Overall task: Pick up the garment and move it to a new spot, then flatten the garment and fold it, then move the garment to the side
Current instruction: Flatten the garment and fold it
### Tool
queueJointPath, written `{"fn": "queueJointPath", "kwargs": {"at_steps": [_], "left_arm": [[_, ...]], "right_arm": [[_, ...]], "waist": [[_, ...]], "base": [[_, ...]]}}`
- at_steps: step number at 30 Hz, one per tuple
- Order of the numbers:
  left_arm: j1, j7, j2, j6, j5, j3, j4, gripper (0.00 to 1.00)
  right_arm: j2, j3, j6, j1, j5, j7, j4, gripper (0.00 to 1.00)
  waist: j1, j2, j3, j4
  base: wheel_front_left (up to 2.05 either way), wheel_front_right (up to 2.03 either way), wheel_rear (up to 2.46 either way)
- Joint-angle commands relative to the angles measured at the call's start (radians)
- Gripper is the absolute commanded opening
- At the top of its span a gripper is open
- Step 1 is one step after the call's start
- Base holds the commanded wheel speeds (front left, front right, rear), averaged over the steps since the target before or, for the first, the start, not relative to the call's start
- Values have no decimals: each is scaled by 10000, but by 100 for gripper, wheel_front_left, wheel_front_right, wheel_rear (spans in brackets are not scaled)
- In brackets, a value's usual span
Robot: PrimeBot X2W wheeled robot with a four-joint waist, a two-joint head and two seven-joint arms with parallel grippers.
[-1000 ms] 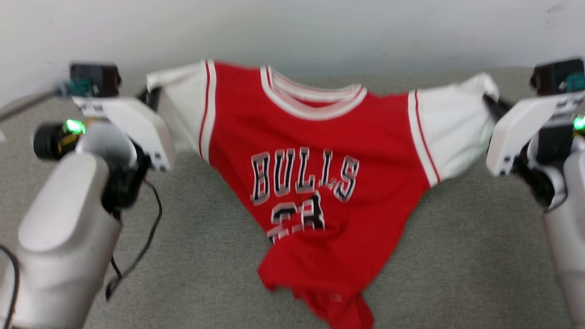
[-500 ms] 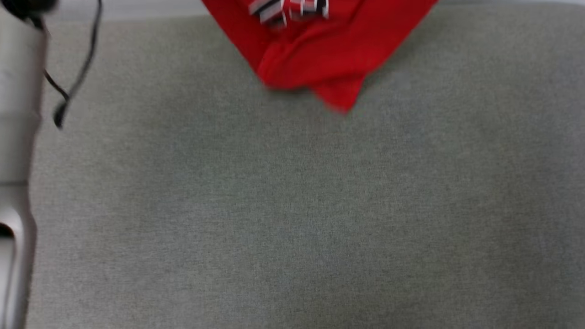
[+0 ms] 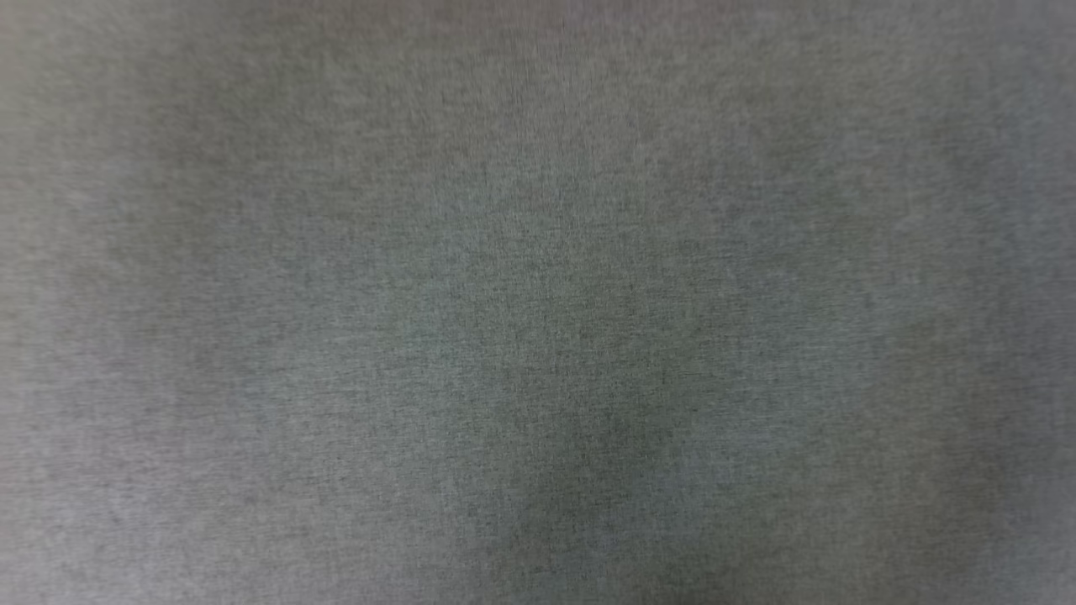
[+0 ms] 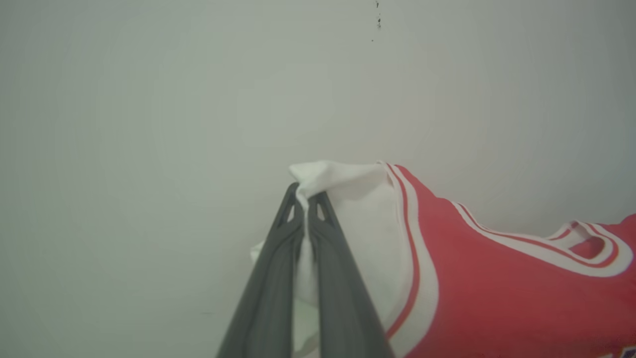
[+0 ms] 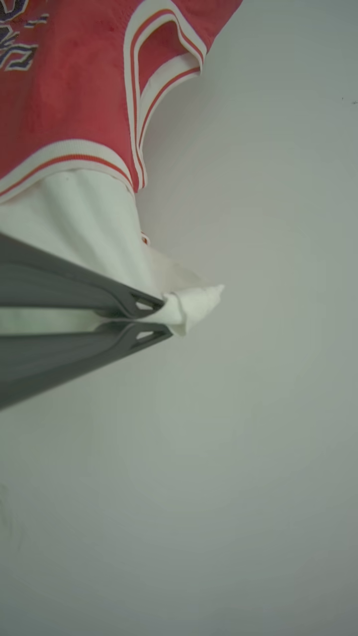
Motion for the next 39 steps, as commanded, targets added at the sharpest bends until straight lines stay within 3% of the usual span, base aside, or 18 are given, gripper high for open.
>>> {"fn": "queueJointPath", "kwargs": {"at_steps": [1,12,19,25,33,39], "left_arm": [[-4,-104,-24,-68,-44,-31,119,0],[774,-786,-471,-488,-379,-200,1289,0],[2535,-1348,-654,-696,-766,-139,1794,0],[5151,-1645,-808,-749,-1121,74,1357,0],[9091,-1706,-737,-148,-1327,933,-699,0],[12556,-1710,-730,639,-1373,1378,-2771,0]], "right_arm": [[51,98,-7,-242,75,-118,181,0],[367,943,-7,57,545,-701,1805,0],[616,1690,-7,1743,1270,-971,2317,0],[472,2197,-7,4307,2105,-1360,1796,0],[68,2359,-7,7665,2863,-1577,493,0],[-168,1616,-7,10614,3163,-1441,-960,0]], "waist": [[-3,-1,494,-13],[-3,-1,1143,142],[-3,-1,222,131],[-3,-1,-1098,187],[-3,-1,-2649,143],[-3,-1,-3659,174]], "base": [[0,0,0],[0,0,0],[0,0,0],[0,0,0],[0,0,0],[0,0,0]]}}
